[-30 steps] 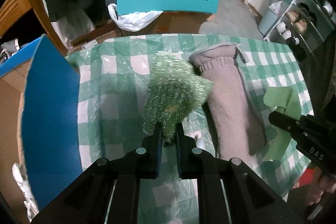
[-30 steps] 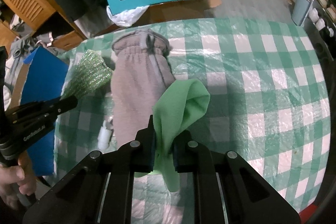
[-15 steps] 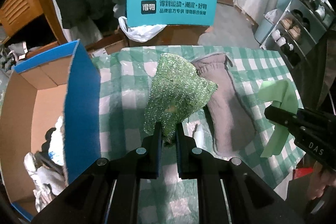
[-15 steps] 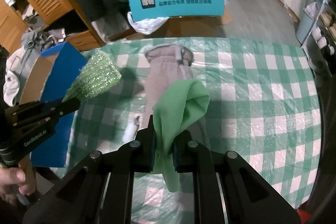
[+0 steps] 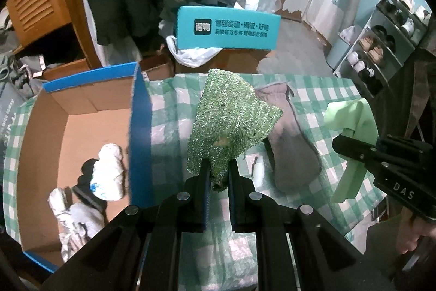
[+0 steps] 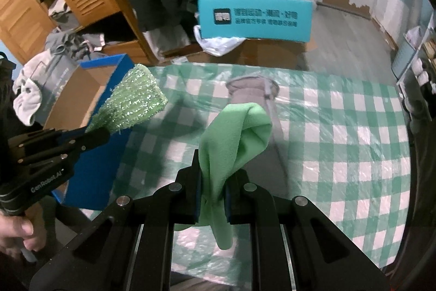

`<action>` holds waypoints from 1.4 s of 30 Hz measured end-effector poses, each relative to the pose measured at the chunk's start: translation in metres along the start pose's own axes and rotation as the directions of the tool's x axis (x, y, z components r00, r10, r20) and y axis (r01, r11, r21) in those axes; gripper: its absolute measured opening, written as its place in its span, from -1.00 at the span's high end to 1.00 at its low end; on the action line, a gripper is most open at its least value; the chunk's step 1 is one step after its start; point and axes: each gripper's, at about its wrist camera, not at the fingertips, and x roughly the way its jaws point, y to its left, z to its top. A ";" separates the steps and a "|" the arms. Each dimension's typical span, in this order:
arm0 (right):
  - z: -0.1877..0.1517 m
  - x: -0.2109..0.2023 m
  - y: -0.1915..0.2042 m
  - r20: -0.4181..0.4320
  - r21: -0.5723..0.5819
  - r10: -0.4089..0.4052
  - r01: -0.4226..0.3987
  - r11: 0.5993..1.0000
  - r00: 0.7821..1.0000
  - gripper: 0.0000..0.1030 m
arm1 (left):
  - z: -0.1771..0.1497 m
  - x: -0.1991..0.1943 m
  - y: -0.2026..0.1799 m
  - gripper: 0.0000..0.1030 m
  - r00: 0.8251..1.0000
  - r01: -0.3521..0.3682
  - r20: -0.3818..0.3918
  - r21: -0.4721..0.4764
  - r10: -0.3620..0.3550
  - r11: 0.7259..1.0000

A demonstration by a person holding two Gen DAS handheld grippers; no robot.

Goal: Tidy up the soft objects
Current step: 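Carry the green pad with the left gripper while the right gripper carries the green cloth to the box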

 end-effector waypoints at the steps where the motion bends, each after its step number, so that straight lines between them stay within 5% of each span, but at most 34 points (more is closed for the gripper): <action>1: 0.001 -0.002 0.004 0.003 -0.006 0.004 -0.004 1.000 1.000 0.77 | 0.000 -0.003 0.002 0.78 1.000 0.000 0.005 -0.003 0.000 1.000; 23: 0.039 0.001 0.103 0.037 -0.149 0.120 -0.114 0.982 0.992 0.77 | -0.010 -0.048 0.088 0.78 0.994 -0.066 0.084 -0.122 0.077 0.990; 42: 0.056 0.045 0.198 -0.062 -0.274 0.171 -0.182 0.944 0.983 0.77 | -0.035 -0.052 0.175 0.78 0.986 -0.138 0.052 -0.273 0.158 0.952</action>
